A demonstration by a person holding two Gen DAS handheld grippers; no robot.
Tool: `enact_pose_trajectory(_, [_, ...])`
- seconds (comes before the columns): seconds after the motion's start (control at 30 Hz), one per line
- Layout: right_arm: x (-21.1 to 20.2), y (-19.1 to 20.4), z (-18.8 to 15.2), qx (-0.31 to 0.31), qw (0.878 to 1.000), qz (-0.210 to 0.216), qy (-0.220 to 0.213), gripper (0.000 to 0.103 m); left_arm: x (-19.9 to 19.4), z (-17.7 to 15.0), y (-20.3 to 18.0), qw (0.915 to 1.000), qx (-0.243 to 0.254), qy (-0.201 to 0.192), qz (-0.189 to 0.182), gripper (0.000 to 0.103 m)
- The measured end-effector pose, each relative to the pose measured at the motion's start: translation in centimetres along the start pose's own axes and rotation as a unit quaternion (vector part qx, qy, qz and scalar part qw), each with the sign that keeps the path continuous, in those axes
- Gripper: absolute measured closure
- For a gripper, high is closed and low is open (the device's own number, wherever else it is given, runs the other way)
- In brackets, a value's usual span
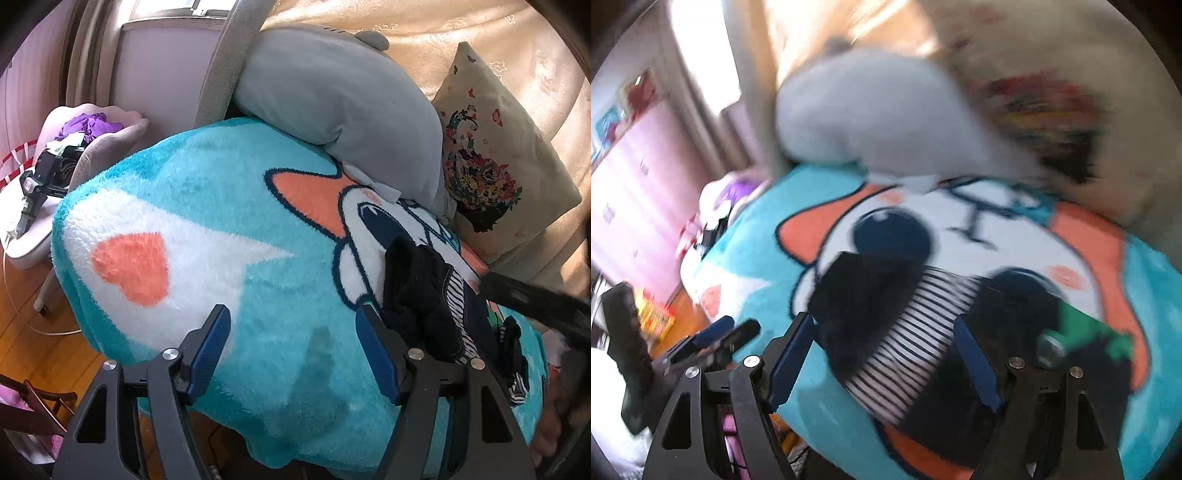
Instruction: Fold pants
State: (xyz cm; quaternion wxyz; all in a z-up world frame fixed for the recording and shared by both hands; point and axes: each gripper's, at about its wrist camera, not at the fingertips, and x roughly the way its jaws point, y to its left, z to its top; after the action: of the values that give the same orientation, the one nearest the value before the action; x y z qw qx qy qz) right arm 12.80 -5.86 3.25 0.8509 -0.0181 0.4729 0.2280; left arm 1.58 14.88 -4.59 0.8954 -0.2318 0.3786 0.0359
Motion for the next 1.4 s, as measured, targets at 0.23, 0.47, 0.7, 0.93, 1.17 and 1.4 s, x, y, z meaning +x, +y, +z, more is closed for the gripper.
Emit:
enact_pose_trajectory(0.23, [8.5, 4.1, 4.5, -0.054, 0.991, -0.033, 0.115, 0.021, -0.3, -0.2, 0.1, 0.9999, -0.004, 0.0, -0.01, 0.034])
enact_pose_trajectory(0.47, [11.8, 5.1, 4.1, -0.1, 0.978, -0.084, 0.162, 0.027, -0.1, -0.2, -0.2, 0.9993, -0.006, 0.002, -0.036, 0.033])
enact_pose_trajectory(0.7, [9.0, 4.3, 3.4, -0.105, 0.984, -0.08, 0.123, 0.065, 0.5, -0.5, -2.8, 0.9963, 0.015, 0.024, -0.081, 0.032])
enact_pose_trajectory(0.93, [4.6, 2.3, 3.5, -0.073, 0.994, -0.039, 0.075, 0.068, 1.1, -0.6, -7.4, 0.9916, 0.086, 0.001, -0.097, 0.029])
enact_pose_trajectory(1.17, [0.6, 0.2, 3.0, -0.038, 0.999, -0.004, 0.031, 0.069, 1.2, -0.6, -13.0, 0.9787, 0.156, 0.01, -0.133, 0.082])
enact_pose_trajectory(1.4, [-4.4, -4.2, 1.6, 0.01, 0.999, 0.024, -0.02, 0.069, -1.0, -1.2, -18.2, 0.9676, 0.198, 0.0, -0.157, 0.087])
